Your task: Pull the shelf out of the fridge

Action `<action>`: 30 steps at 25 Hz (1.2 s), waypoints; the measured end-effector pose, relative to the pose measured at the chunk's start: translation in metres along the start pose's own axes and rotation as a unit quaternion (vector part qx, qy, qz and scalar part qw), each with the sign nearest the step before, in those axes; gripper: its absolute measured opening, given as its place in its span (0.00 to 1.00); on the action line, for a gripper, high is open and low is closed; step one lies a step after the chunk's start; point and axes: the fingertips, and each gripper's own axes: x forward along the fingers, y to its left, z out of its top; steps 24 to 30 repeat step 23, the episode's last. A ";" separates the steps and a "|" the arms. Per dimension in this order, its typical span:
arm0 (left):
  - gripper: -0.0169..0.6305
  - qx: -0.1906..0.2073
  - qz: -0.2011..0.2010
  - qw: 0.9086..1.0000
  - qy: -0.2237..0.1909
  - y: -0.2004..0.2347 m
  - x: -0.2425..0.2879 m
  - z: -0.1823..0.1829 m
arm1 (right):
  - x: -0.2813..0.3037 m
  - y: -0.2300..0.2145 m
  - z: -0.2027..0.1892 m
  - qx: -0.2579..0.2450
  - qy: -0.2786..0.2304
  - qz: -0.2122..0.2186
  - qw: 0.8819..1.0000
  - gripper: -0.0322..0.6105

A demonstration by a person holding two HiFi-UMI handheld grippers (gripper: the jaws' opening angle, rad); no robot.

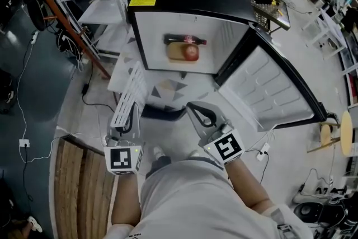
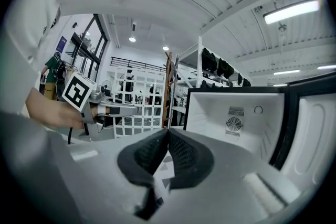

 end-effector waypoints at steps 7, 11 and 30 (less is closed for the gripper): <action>0.07 -0.004 0.003 1.000 -0.003 0.000 0.004 -0.001 | 0.000 -0.006 -0.007 0.006 0.003 -0.006 1.000 0.05; 0.07 -0.003 0.004 1.000 -0.002 -0.001 0.006 -0.003 | 0.000 -0.011 -0.010 0.013 0.003 -0.013 1.000 0.05; 0.07 -0.006 0.002 1.000 0.001 -0.005 0.012 -0.003 | -0.006 -0.022 -0.015 0.019 0.006 -0.023 1.000 0.05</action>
